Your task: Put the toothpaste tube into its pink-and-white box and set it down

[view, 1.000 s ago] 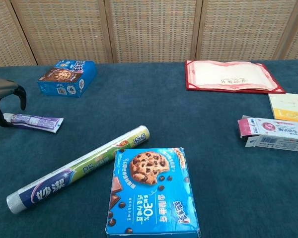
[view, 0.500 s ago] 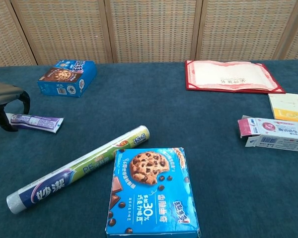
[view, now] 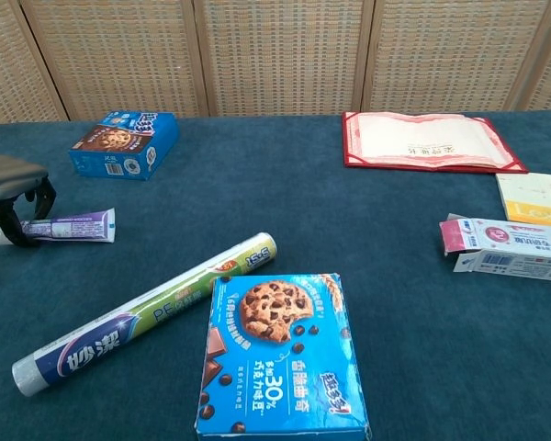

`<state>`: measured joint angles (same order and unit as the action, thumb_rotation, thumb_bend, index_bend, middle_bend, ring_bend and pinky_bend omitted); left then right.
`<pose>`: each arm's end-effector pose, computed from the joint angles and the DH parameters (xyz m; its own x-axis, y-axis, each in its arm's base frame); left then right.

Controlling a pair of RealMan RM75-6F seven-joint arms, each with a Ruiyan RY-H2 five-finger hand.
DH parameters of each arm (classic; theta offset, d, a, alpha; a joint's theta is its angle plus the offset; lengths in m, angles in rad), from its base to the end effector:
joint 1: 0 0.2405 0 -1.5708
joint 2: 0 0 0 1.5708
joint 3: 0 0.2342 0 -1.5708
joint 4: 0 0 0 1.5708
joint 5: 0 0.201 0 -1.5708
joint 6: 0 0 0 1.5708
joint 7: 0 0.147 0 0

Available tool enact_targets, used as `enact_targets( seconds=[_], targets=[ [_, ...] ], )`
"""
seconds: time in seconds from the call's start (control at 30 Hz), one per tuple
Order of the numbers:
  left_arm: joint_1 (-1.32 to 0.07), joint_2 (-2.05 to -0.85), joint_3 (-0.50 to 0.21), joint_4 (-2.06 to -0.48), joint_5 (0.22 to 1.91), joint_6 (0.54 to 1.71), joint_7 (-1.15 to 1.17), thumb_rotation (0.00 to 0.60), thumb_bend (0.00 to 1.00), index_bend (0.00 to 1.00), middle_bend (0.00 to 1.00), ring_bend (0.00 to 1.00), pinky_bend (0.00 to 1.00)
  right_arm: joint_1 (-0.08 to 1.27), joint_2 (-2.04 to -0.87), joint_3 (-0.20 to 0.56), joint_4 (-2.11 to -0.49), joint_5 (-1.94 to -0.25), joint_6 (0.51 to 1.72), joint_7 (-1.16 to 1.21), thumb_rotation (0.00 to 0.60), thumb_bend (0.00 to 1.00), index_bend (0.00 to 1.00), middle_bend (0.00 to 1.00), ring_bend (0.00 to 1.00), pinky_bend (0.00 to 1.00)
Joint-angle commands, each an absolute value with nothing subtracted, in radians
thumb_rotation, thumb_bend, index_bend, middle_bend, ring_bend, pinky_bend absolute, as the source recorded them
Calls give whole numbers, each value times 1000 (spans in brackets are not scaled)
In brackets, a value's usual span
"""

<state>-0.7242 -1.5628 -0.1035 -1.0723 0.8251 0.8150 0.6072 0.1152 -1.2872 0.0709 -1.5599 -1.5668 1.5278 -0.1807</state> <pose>-0.2650 0.3705 0.0230 0.7349 0.3435 0.5847 0.6495 -0.1088 -0.7525 -0.2621 -0.1926 0.1183 0.4512 0.0790 0.8889 -0.8846 -0.0926 0.4572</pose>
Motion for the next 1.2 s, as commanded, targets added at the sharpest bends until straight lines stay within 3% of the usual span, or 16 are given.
enact_targets(
  seconds=[0.03, 0.77, 1.2],
  targets=[
    [-716, -1579, -108, -1054, 875, 848, 558, 600, 242, 748, 479, 345, 332, 116, -1288, 70, -1560, -1566, 1525, -181, 600, 87, 10, 0, 0, 0],
    [-694, -1590, -117, -1015, 1132, 988, 330, 600, 247, 880, 611, 455, 425, 114, -1286, 70, -1568, -1568, 1529, -177, 600, 87, 10, 0, 0, 0],
    [-691, -1548, -126, -1052, 1226, 1039, 256, 600, 247, 883, 614, 457, 426, 122, -1291, 65, -1581, -1581, 1519, -179, 600, 87, 10, 0, 0, 0]
  ],
)
